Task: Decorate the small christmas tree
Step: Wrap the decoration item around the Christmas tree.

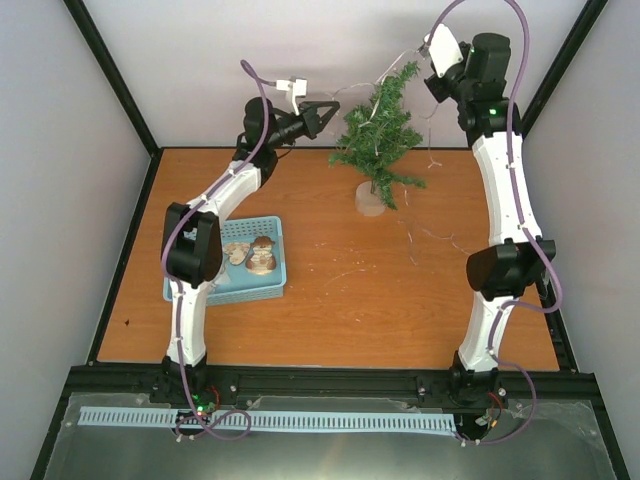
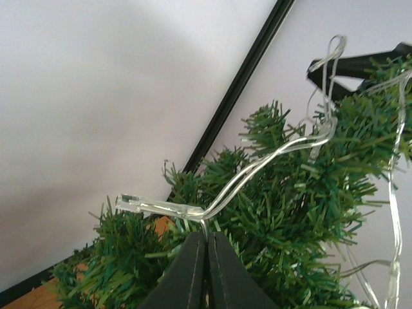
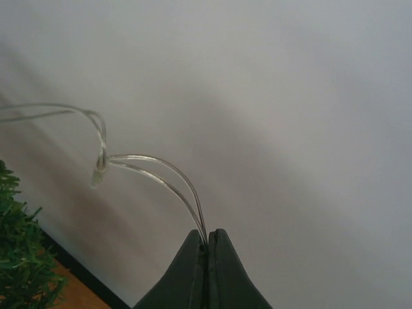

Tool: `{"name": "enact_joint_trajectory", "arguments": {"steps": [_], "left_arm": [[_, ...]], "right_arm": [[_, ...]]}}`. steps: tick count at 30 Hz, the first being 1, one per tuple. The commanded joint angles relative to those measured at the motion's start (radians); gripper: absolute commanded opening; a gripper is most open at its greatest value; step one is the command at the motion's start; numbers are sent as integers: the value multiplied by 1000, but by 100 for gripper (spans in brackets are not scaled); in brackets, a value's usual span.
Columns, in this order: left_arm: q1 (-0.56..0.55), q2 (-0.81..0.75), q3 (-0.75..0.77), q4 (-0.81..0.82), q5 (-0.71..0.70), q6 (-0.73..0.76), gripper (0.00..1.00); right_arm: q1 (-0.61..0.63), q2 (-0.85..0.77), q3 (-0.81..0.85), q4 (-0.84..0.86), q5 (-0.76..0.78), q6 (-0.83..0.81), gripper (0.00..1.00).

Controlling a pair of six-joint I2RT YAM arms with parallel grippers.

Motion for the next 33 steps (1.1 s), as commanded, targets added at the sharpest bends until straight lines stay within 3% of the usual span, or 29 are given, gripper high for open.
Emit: {"name": "enact_joint_trajectory", "arguments": {"steps": [1, 21, 26, 33], "left_arm": [[13, 27, 85, -13, -5, -25, 1], [12, 123, 205, -75, -25, -179, 1], [12, 122, 200, -20, 14, -193, 1], [12, 119, 189, -10, 20, -173, 1]], "right_arm": [[-12, 33, 33, -24, 6, 52, 3], [-53, 119, 28, -156, 70, 109, 3], [-60, 100, 32, -87, 13, 141, 3], [-90, 40, 31, 93, -192, 306, 3]]}}
